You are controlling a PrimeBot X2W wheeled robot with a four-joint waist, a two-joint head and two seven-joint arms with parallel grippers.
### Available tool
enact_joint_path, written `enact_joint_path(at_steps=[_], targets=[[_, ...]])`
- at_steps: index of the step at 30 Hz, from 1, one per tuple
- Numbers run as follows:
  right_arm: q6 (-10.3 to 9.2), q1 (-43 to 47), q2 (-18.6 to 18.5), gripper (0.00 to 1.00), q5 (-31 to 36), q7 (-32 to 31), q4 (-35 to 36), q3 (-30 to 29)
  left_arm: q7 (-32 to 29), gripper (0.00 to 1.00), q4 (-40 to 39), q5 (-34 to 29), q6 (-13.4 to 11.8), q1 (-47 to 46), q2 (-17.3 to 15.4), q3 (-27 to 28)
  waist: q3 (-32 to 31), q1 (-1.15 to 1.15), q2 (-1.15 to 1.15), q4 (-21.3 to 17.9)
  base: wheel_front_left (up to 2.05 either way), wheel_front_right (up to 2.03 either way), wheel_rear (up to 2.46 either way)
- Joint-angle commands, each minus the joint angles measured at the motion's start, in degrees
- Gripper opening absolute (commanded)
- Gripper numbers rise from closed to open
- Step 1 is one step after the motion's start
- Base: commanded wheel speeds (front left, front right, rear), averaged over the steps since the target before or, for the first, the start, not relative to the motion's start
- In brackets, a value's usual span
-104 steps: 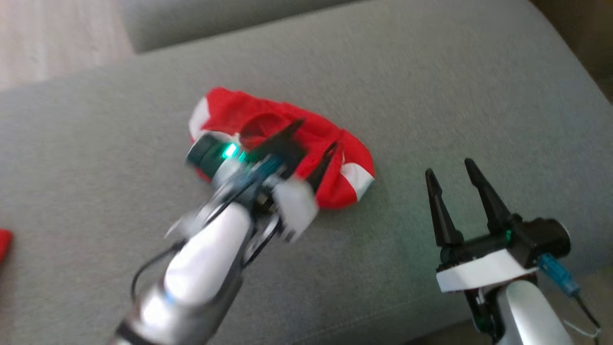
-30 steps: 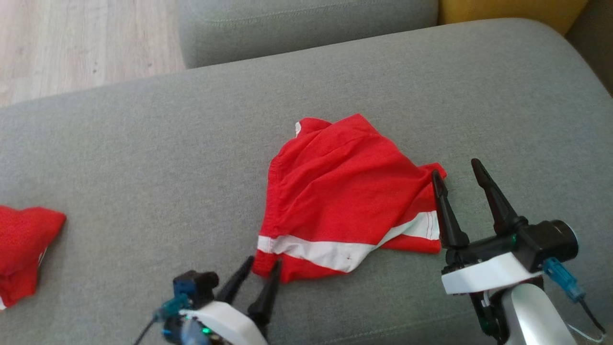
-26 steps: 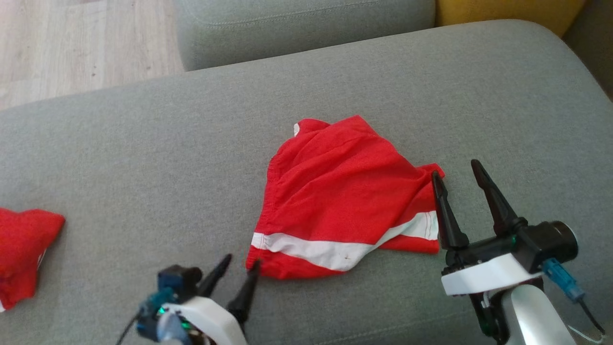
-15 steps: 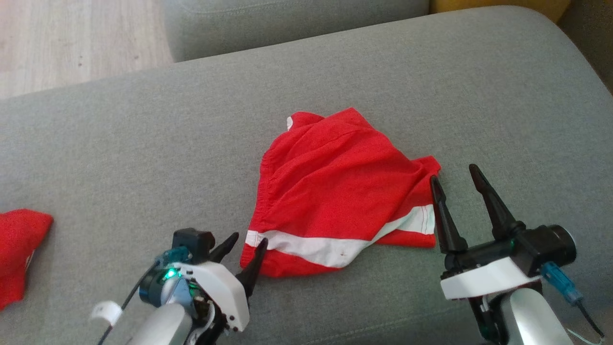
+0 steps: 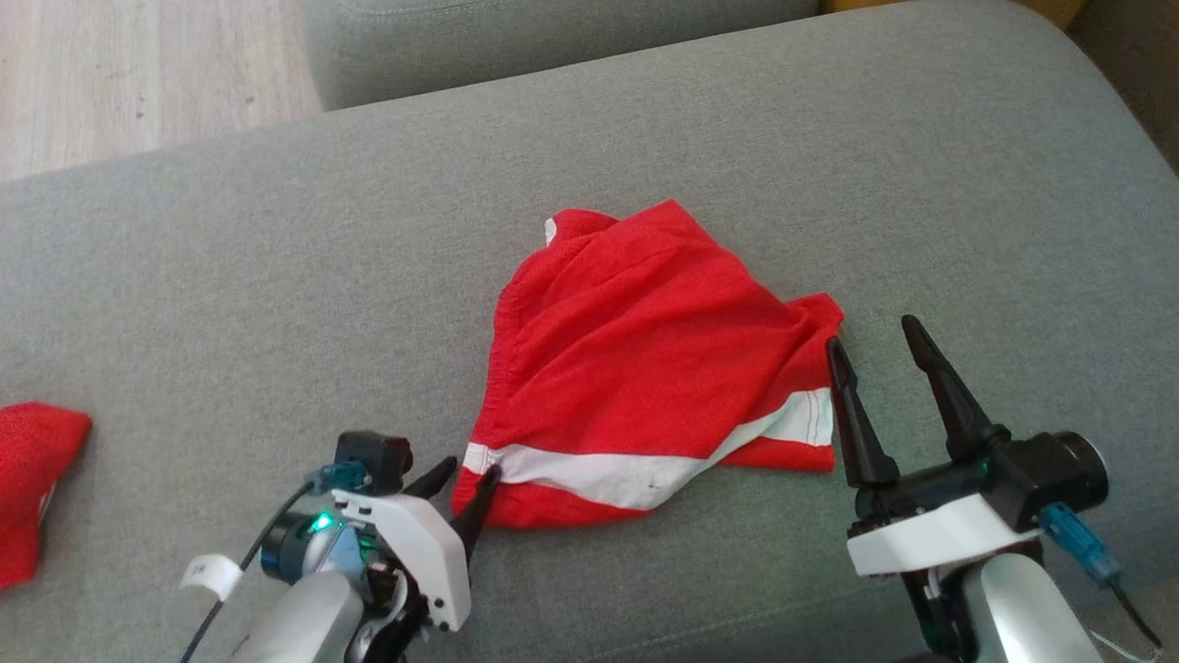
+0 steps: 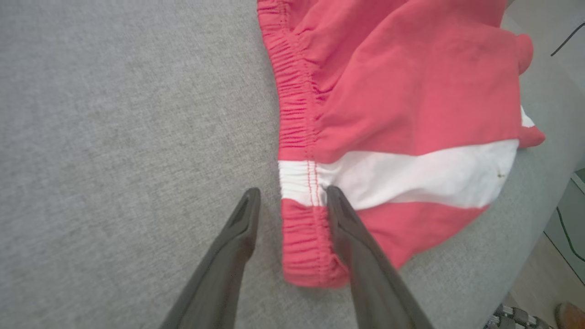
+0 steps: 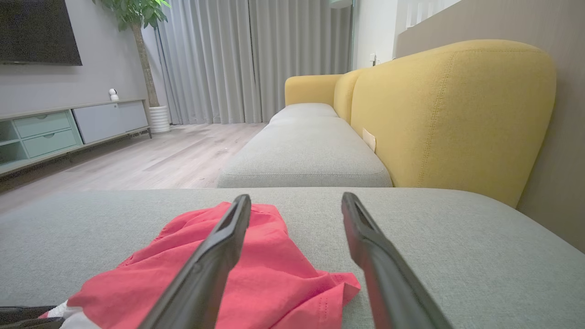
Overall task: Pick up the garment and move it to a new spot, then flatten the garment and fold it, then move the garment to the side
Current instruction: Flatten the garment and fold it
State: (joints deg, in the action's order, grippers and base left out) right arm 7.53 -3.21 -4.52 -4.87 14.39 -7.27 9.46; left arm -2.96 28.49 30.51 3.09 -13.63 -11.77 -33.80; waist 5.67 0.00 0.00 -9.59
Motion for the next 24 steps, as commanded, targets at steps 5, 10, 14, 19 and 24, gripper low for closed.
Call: enact_joint_path(at_steps=[5, 10, 14, 19, 24], targets=[[-0.04, -2.1, -0.8, 1.00, -0.1, 0.6, 1.1, 2.0, 0.9, 0.47, -0.2, 0.3, 0.9, -4.0, -0.7, 1.2, -0.6, 0.00, 0.00, -0.1, 0.00, 0.00, 0.00], [-0.04, -1.7, -1.3, 1.00, -0.2, 0.6, 0.8, 2.1, 3.2, 0.00, 0.2, -0.3, 1.1, -4.4, -0.6, 0.7, -1.4, 0.00, 0.00, -0.2, 0.00, 0.00, 0.00], [-0.04, -1.4, -1.2, 1.00, -0.2, 0.6, 0.9, 2.1, 5.1, 0.00, -0.9, -1.1, 0.8, -3.9, -0.7, 0.3, -1.4, 0.00, 0.00, -0.1, 0.00, 0.00, 0.00], [-0.04, -0.2, -1.4, 1.00, -1.0, 0.6, -1.7, 3.1, 8.7, 0.00, -5.1, 0.5, -1.2, -0.4, -0.9, 2.4, -1.5, 0.00, 0.00, 0.1, 0.00, 0.00, 0.00], [-0.04, 0.2, -1.0, 1.00, -4.8, 0.6, -9.1, 2.6, 12.4, 0.00, -10.5, 2.7, -3.3, 4.1, -2.4, 6.0, -1.2, 0.00, 0.00, 1.0, 0.00, 0.00, 0.00]])
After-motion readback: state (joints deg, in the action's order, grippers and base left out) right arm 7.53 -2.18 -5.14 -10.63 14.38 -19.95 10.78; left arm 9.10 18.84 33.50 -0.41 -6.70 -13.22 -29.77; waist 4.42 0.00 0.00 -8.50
